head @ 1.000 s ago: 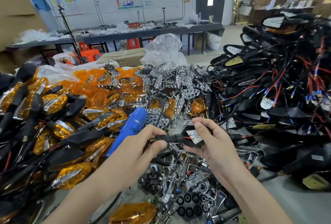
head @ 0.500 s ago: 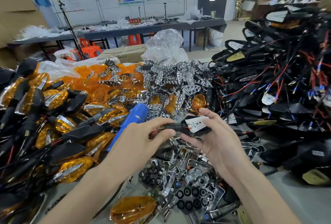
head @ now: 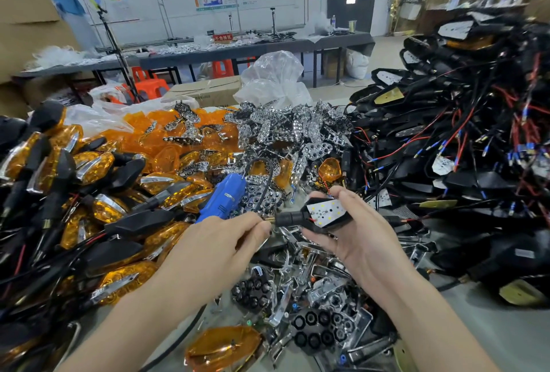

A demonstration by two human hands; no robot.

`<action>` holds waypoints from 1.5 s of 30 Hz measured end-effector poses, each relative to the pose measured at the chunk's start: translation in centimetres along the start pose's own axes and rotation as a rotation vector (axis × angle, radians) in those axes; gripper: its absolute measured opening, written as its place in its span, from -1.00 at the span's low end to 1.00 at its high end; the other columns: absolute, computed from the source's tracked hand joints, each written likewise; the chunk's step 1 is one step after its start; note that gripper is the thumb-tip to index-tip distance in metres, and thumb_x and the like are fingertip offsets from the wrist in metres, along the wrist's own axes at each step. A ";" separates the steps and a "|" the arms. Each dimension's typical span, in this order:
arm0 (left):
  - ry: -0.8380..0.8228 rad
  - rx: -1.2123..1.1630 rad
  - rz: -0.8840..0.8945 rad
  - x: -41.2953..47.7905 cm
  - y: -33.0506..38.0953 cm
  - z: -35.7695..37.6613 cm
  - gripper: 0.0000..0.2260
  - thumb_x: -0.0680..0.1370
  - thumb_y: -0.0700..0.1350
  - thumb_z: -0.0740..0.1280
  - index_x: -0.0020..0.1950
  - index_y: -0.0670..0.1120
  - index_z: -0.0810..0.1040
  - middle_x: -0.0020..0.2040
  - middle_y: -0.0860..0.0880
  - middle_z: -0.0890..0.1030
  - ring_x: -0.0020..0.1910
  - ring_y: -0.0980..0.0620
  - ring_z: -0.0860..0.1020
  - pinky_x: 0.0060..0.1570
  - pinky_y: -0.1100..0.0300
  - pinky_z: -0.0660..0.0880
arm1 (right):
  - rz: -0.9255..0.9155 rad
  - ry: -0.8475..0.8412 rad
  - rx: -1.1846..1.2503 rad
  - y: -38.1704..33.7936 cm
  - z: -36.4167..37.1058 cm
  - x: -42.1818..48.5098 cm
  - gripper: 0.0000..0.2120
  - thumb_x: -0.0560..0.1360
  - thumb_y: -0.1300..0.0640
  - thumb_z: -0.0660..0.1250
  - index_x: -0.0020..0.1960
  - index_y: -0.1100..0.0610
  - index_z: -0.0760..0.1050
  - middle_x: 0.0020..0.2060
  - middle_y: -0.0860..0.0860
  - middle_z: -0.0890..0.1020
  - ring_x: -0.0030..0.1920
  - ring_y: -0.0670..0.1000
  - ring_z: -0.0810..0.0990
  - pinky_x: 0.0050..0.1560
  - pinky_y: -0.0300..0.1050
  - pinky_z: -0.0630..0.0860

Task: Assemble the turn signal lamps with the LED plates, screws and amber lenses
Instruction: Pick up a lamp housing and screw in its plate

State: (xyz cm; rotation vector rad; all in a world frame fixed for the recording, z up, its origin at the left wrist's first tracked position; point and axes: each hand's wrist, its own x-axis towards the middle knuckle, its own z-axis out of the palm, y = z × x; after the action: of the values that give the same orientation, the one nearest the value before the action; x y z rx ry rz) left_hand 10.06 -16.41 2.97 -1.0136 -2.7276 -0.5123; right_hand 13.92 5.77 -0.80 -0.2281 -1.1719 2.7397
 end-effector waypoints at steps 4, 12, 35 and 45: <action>-0.039 0.003 0.010 -0.1 -0.5 -0.3 -0.59 0.60 0.25 -0.09 0.07 0.18 0.51 -0.41 0.16 0.52 -0.34 0.20 0.52 -0.41 0.29 0.32 | 0.007 -0.027 0.000 0.0 -0.2 -0.1 -0.79 0.70 0.26 0.17 0.17 0.17 0.57 0.11 0.22 0.72 0.02 0.20 0.75 -0.16 0.16 0.69; 0.025 -0.165 -0.067 -0.6 -0.2 -0.2 -0.83 0.62 0.20 0.08 -0.09 0.21 0.38 -0.39 0.20 0.53 -0.50 0.11 0.43 -0.47 0.31 0.30 | 0.001 -0.080 0.022 0.0 0.5 -0.4 -0.73 0.50 0.14 0.37 0.17 0.17 0.64 0.15 0.24 0.69 0.08 0.23 0.73 -0.10 0.11 0.70; 0.023 -0.254 -0.018 -1.9 0.8 1.5 -0.70 0.56 0.34 0.03 -0.05 0.21 0.43 -0.37 0.05 0.55 -0.44 0.04 0.47 -0.43 0.03 0.42 | 0.009 -0.072 0.011 0.3 1.5 -1.0 -0.65 0.72 -0.06 0.07 0.16 0.18 0.49 0.02 0.26 0.72 -0.02 0.23 0.75 -0.29 -0.11 0.67; 0.095 0.100 0.021 -1.5 0.9 0.7 -0.72 0.66 0.21 -0.01 0.21 0.26 0.45 -0.28 0.20 0.57 -0.31 0.19 0.55 -0.35 0.33 0.43 | 0.005 0.040 0.081 0.1 0.9 -0.6 -0.54 0.72 -0.10 0.08 0.22 0.29 0.48 0.03 0.23 0.73 0.00 0.20 0.75 -0.30 -0.17 0.68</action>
State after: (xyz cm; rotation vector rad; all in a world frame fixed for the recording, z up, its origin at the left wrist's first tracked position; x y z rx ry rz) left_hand 11.73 -16.39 2.10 -0.9663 -2.6282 -0.4060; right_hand 14.30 4.91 -0.20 -0.2755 -1.0497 2.7659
